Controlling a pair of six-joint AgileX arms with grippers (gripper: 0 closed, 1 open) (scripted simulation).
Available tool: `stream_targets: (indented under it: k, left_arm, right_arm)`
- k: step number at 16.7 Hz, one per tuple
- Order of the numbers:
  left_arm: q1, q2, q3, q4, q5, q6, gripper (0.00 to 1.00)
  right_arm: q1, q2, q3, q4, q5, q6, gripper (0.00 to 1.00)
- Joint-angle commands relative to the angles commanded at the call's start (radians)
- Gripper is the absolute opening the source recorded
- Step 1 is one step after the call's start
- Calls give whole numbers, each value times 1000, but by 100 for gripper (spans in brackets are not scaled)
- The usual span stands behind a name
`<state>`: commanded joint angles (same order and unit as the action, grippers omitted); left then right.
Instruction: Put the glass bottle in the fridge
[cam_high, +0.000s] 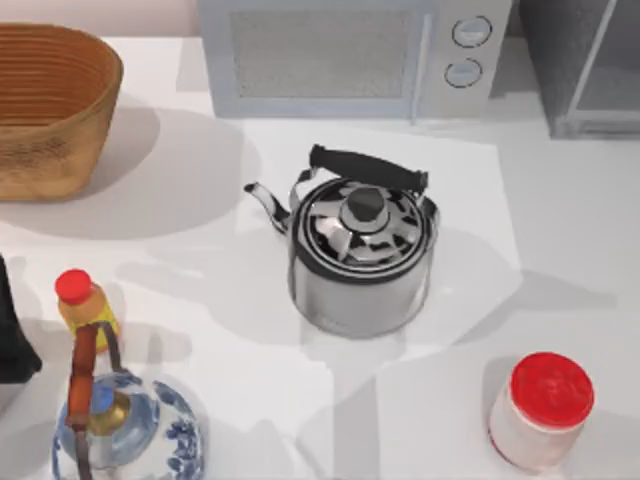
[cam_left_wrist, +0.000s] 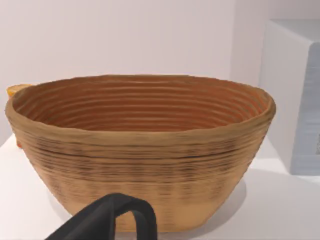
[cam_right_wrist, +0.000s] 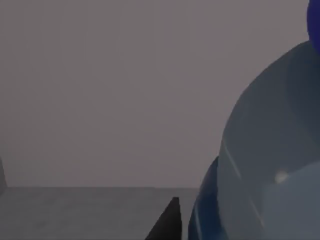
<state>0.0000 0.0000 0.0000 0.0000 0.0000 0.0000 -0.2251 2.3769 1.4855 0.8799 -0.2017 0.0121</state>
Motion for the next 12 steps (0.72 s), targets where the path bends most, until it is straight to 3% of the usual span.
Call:
stream_targets:
  k: [12]
  left_arm:
    - [0,0,0,0,0,0,100]
  right_arm:
    - [0,0,0,0,0,0,98]
